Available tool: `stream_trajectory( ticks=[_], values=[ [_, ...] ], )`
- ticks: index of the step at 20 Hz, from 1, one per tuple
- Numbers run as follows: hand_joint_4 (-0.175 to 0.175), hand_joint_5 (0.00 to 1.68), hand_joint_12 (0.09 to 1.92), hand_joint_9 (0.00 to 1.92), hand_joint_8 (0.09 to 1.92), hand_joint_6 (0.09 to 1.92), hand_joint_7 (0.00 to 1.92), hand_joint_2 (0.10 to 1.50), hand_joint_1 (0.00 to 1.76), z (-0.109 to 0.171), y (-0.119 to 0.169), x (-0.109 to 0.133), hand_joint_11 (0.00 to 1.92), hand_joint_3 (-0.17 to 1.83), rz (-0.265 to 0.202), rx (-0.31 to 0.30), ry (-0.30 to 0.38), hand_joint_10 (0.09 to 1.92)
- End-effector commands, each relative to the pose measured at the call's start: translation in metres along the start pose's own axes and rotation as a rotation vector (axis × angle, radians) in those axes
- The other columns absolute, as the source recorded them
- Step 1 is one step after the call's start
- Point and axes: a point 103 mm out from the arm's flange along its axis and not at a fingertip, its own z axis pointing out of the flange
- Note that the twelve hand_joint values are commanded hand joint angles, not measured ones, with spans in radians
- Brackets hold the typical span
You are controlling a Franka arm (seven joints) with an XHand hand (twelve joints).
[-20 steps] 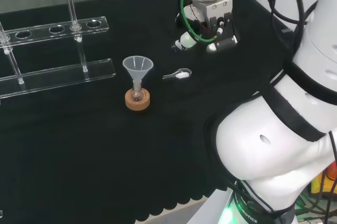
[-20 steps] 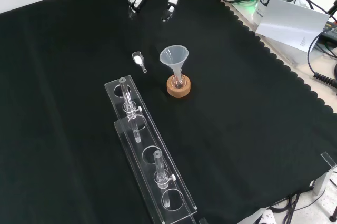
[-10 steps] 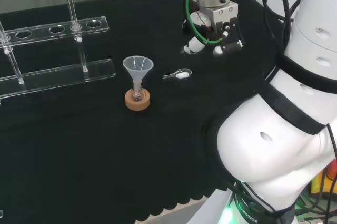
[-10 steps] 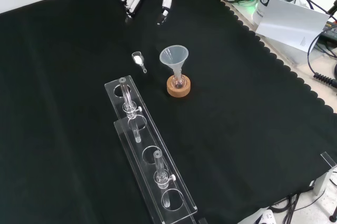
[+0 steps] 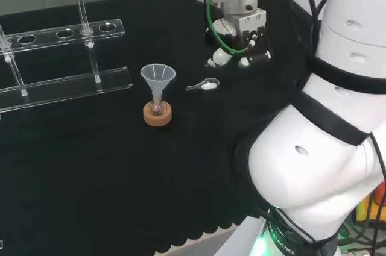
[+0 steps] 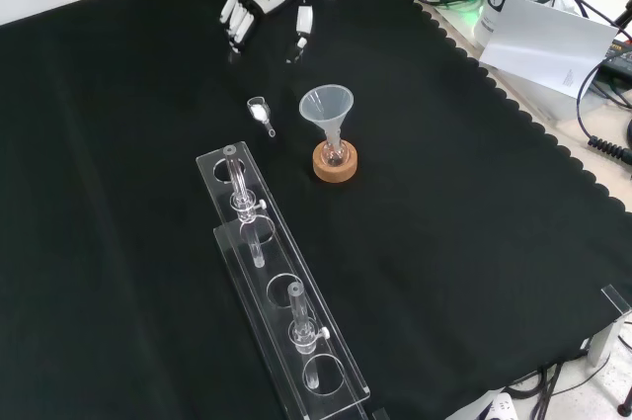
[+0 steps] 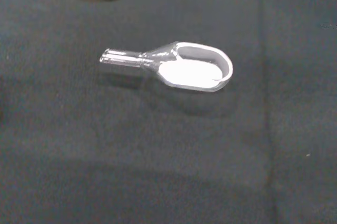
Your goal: Pick up the weighing funnel.
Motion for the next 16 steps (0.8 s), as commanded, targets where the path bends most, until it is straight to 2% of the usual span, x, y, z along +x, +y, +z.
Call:
stream_trajectory(
  ticks=[1,6,16],
  values=[
    [-0.067,0.49,1.24,0.77,0.72,0.35,0.53,0.69,0.86,0.014,0.018,-0.003,0.53,0.49,-0.023,-0.012,0.021,0.51],
    [-0.066,0.47,1.23,0.77,0.72,0.41,0.53,0.65,0.91,0.026,0.024,-0.005,0.54,0.54,-0.035,-0.006,0.01,0.51],
    [-0.065,0.46,1.22,0.81,0.73,0.48,0.55,0.62,0.93,0.051,0.035,-0.01,0.56,0.6,-0.04,0.021,0.035,0.5]
  ],
)
